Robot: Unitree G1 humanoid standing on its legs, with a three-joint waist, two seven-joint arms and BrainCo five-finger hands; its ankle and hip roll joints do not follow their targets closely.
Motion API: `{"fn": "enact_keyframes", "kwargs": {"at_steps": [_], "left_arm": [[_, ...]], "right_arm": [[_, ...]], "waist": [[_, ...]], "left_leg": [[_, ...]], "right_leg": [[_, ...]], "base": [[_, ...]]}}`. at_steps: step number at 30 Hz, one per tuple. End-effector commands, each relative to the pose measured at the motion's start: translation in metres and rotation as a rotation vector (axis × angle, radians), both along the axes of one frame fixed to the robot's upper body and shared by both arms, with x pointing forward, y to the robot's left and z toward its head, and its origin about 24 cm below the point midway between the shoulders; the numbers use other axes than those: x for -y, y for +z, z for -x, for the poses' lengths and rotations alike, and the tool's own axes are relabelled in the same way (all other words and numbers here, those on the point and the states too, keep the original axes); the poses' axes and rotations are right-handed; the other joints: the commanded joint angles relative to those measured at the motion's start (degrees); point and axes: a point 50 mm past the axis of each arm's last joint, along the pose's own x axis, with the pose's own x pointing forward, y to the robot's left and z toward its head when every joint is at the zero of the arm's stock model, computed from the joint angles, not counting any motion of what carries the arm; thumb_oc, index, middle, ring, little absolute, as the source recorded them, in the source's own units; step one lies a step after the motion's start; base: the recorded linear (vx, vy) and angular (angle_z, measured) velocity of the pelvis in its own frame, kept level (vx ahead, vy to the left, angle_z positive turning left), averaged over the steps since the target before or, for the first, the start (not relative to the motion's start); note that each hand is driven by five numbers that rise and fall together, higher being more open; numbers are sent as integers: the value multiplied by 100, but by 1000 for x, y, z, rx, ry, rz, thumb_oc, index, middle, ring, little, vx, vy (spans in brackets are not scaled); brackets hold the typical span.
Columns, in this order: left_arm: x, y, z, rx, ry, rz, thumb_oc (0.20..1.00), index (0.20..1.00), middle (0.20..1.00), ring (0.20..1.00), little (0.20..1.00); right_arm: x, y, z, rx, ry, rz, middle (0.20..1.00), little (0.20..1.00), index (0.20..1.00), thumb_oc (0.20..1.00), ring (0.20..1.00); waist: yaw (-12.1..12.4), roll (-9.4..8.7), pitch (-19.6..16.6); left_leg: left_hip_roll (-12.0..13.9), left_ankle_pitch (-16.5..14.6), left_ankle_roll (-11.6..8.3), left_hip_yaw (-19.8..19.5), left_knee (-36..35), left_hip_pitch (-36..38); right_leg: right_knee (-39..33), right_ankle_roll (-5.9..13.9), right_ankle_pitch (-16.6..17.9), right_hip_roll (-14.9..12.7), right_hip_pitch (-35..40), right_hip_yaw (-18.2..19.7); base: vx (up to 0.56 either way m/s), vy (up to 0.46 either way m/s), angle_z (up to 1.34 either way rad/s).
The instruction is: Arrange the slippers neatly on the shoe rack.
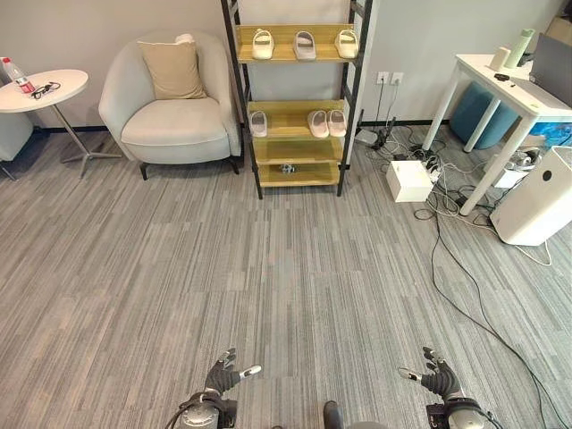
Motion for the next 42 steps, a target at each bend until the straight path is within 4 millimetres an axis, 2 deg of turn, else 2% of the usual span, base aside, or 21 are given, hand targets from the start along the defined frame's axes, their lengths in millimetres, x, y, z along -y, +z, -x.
{"fn": "enact_keyframes", "kwargs": {"at_steps": [1, 6, 7, 10, 11, 16, 24, 37, 42], "left_arm": [[-8, 15, -29, 100, -28, -31, 1000, 1000, 1000, 1000, 1000], [-4, 23, -42, 150, -45, -33, 1000, 1000, 1000, 1000, 1000], [0, 27, -50, 178, -63, -34, 1000, 1000, 1000, 1000, 1000], [0, 29, -50, 192, -86, -45, 1000, 1000, 1000, 1000, 1000], [3, 32, -47, 210, -157, -94, 1000, 1000, 1000, 1000, 1000], [0, 34, -43, 221, -161, -95, 1000, 1000, 1000, 1000, 1000], [-4, 29, -34, 187, -145, -95, 1000, 1000, 1000, 1000, 1000], [-2, 33, -43, 205, -155, -109, 1000, 1000, 1000, 1000, 1000], [-4, 44, -53, 261, -158, -110, 1000, 1000, 1000, 1000, 1000]], "right_arm": [[-1, 13, -22, 96, 27, -2, 1000, 1000, 1000, 1000, 1000], [-5, 19, -30, 147, 11, -30, 1000, 1000, 1000, 1000, 1000], [-7, 24, -37, 187, 0, -47, 1000, 1000, 1000, 1000, 1000], [-8, 28, -38, 210, 15, -37, 1000, 1000, 1000, 1000, 1000], [-9, 27, -37, 208, 30, -15, 1000, 1000, 1000, 1000, 1000], [-8, 34, -39, 248, 51, 2, 1000, 1000, 1000, 1000, 1000], [-3, 31, -31, 226, 39, 8, 1000, 1000, 1000, 1000, 1000], [-5, 30, -36, 225, 18, -11, 1000, 1000, 1000, 1000, 1000], [2, 40, -51, 281, -44, -36, 1000, 1000, 1000, 1000, 1000]], "waist": [[28, -95, 198], [-10, -37, 336], [-32, -34, 377], [-47, -6, 348], [-18, 34, 369], [24, 28, 401], [-6, -8, 320], [-27, 14, 341], [42, -62, 421]], "left_leg": [[252, -493, -372, 288, 3, 257], [314, -295, -514, 366, 3, 62], [365, -179, -578, 486, 3, -101], [402, -226, -562, 570, 3, -101], [433, -292, -532, 520, 3, -19], [412, -380, -501, 483, 3, 176], [430, -437, -517, 535, 3, 366], [400, -483, -496, 520, 3, 414], [314, -456, -394, 557, 3, 249]], "right_leg": [[63, 739, -818, -641, 380, 195], [86, 755, -817, -704, 327, -115], [135, 788, -796, -753, 223, -221], [136, 776, -794, -728, 186, -244], [123, 757, -824, -686, 223, -222], [155, 728, -932, -710, 401, -182], [298, 691, -1024, -669, 491, -221], [325, 693, -1068, -667, 520, -248], [617, 827, -1045, -778, 254, -289]], "base": [[14, -21, 6], [-50, -27, 20], [-77, 6, 40], [-24, -5, 47], [1, -11, 20], [6, 1, 0], [21, -9, 0], [18, 15, 3], [-10, 119, 1]]}}
